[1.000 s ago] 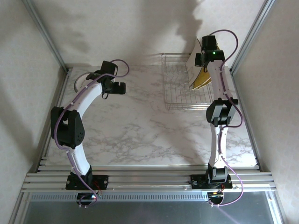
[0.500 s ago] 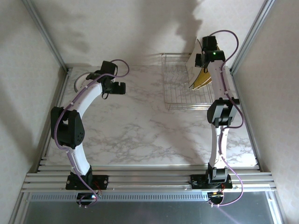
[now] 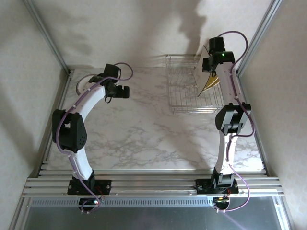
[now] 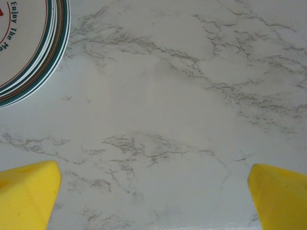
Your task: Unload the plates from the dish rack
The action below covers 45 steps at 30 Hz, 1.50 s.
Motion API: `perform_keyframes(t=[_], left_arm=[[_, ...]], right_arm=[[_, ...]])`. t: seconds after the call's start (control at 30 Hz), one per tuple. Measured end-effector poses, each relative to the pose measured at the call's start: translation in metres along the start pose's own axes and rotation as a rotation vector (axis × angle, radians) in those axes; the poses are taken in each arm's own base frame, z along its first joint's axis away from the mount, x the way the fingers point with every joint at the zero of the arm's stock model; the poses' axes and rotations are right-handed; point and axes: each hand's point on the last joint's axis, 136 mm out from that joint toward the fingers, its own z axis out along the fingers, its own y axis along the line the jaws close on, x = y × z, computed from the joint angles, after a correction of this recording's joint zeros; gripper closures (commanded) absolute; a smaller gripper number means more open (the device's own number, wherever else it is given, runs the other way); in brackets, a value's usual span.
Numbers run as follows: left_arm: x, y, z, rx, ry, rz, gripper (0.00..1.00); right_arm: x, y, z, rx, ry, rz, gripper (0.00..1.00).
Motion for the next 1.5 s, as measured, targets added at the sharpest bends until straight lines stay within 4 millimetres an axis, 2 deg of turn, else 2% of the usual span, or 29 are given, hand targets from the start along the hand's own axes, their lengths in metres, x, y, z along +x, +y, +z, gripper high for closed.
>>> perform_keyframes(t=[0.13, 0.33, 0.7, 0.83, 0.97, 1.27, 1.5], left_arm=[[-0.001, 0.0, -0.002, 0.001, -0.004, 0.0, 0.0], [0.0, -0.003, -0.006, 0.006, -0.009, 0.004, 0.0], [0.002, -0.016, -0.024, 0.038, -0.036, 0.021, 0.0], [0.002, -0.017, -0.025, 0.04, -0.037, 0.025, 0.0], [0.005, -0.024, -0.026, 0.048, -0.034, 0.036, 0.0], [0.009, -0.04, -0.028, 0.067, -0.033, 0.058, 0.0], [0.01, -0.043, -0.028, 0.071, -0.033, 0.059, 0.0]], right_arm=[[0.002, -0.002, -0.011, 0.003, 0.008, -0.013, 1.0], [0.002, -0.011, -0.038, 0.022, 0.0, -0.033, 1.0], [-0.004, -0.026, -0.114, 0.009, -0.083, -0.02, 1.0], [0.01, -0.027, -0.138, -0.026, -0.084, 0.003, 1.0], [0.03, -0.019, -0.155, -0.11, -0.069, 0.048, 1.0], [0.069, 0.014, -0.176, -0.352, -0.049, 0.195, 1.0], [0.09, 0.026, -0.195, -0.477, -0.073, 0.3, 1.0]])
